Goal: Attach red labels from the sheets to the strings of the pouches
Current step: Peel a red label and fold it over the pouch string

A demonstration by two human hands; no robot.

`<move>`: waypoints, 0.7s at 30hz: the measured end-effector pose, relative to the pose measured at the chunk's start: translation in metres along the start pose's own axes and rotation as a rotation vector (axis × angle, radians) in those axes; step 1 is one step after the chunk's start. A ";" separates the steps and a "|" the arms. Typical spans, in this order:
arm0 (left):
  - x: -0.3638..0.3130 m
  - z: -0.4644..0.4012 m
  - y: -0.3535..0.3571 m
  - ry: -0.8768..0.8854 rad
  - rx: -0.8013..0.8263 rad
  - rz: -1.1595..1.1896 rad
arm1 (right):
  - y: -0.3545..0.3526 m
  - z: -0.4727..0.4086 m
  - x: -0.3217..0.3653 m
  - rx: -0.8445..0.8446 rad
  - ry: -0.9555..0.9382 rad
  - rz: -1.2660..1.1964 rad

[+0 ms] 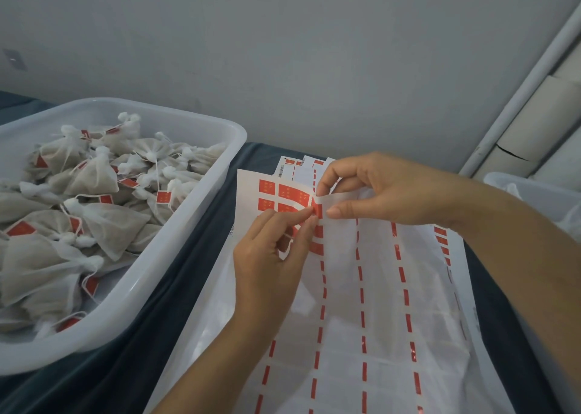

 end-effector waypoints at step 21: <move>-0.008 0.006 -0.006 0.071 -0.050 -0.132 | -0.001 -0.010 -0.059 -0.506 0.301 -0.101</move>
Point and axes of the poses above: each hand's wrist, its own z-axis away from the middle knuckle, its own y-axis out of the palm, x = y × z, the point moved 7 cm from there along -z, towards the middle knuckle, and after that the axes turned 10 degrees about x, right-handed, at the moved point
